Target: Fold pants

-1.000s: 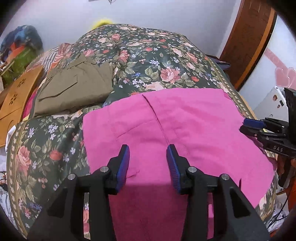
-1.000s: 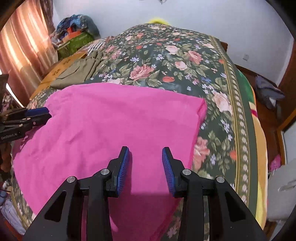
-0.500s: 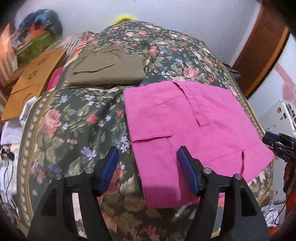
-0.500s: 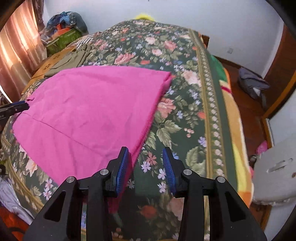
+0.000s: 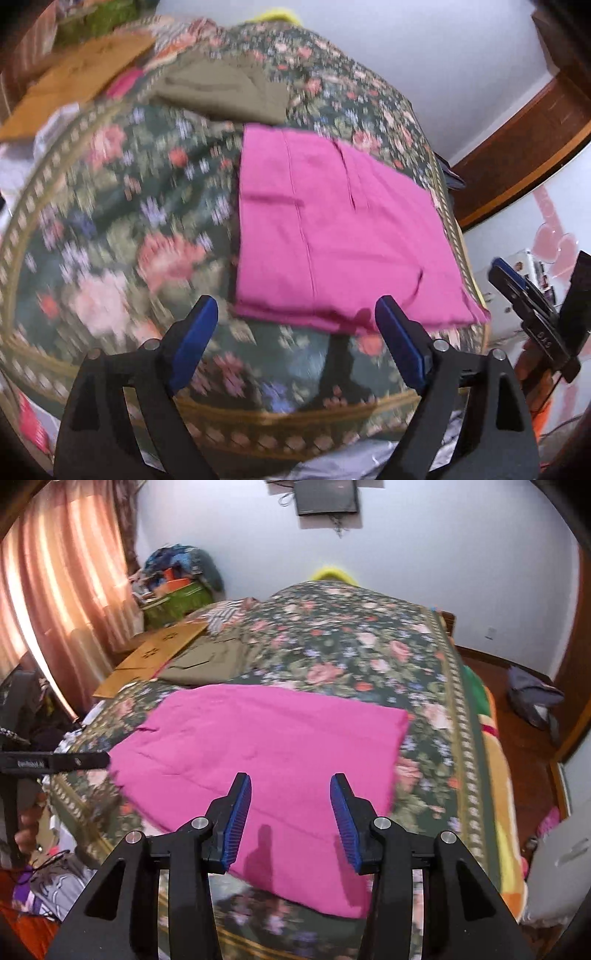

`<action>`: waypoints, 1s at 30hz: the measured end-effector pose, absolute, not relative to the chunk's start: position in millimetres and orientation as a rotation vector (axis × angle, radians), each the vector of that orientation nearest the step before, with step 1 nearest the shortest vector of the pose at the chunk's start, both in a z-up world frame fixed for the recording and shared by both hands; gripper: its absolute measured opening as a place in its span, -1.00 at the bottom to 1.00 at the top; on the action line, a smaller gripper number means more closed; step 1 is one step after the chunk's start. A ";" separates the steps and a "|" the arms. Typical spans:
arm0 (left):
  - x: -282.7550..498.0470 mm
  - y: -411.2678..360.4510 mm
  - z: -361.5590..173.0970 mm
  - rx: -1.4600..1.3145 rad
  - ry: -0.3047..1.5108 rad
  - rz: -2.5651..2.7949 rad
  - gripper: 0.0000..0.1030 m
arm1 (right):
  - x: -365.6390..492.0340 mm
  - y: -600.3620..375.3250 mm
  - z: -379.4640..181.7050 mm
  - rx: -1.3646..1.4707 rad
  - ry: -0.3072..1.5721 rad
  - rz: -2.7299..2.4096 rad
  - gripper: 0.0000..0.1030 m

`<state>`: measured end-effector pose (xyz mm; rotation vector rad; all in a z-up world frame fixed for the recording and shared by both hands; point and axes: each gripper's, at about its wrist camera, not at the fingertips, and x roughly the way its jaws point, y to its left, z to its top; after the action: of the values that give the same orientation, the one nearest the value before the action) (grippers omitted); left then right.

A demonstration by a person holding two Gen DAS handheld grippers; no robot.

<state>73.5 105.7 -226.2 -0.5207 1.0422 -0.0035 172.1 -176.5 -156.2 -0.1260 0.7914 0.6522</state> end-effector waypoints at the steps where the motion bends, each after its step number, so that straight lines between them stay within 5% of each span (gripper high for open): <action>1: 71.8 103.8 -229.3 -0.530 1.051 -0.009 0.70 | 170.5 -170.8 -158.9 -0.127 0.792 0.665 -0.21; 11: 71.6 87.9 -243.3 -0.690 1.038 -0.145 0.97 | 172.4 -154.1 -193.4 -0.127 0.883 0.675 -0.21; 23: 103.4 98.4 -249.3 -0.723 0.993 -0.101 0.97 | 167.2 -155.6 -201.9 -0.133 0.889 0.689 -0.20; 28: 109.6 103.7 -246.3 -0.698 0.984 -0.054 0.64 | 167.8 -157.0 -202.8 -0.126 0.892 0.695 -0.20; 30: 111.7 106.2 -245.6 -0.697 0.982 -0.041 0.34 | 168.1 -157.0 -202.9 -0.123 0.893 0.698 -0.19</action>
<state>111.7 106.2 -245.6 -0.6969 0.9824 -0.0413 168.1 -157.0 -202.9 -0.1233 0.8933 0.6977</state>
